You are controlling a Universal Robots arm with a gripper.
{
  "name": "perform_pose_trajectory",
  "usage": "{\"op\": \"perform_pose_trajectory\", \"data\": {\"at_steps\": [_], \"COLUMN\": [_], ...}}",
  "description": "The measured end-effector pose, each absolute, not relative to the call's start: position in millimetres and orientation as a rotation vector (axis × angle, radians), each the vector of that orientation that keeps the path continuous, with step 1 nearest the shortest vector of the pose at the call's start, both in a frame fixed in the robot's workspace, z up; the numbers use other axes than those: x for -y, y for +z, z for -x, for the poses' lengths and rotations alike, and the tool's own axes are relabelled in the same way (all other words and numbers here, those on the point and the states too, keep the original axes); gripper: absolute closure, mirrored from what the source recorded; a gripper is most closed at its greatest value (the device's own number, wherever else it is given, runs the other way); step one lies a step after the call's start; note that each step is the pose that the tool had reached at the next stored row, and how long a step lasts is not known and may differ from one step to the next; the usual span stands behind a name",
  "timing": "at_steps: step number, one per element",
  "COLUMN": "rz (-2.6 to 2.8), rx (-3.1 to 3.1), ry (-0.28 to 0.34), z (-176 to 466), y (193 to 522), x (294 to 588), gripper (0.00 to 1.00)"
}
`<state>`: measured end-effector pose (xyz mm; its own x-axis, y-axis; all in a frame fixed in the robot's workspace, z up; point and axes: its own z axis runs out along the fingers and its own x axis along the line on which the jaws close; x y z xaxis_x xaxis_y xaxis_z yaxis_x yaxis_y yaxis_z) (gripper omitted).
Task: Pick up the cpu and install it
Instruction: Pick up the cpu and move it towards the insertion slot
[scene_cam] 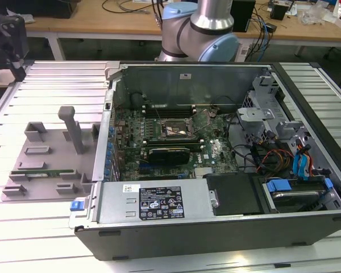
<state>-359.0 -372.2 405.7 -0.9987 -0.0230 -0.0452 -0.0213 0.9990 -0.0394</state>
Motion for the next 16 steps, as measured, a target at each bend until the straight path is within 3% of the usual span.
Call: {"op": "perform_pose_trajectory", "data": {"at_steps": [16], "rz": [0.034], "rx": [-3.095], "ry": [-0.06], "z": [306.8], "y": [405.7], "x": [372.2], "gripper": [0.45]}}
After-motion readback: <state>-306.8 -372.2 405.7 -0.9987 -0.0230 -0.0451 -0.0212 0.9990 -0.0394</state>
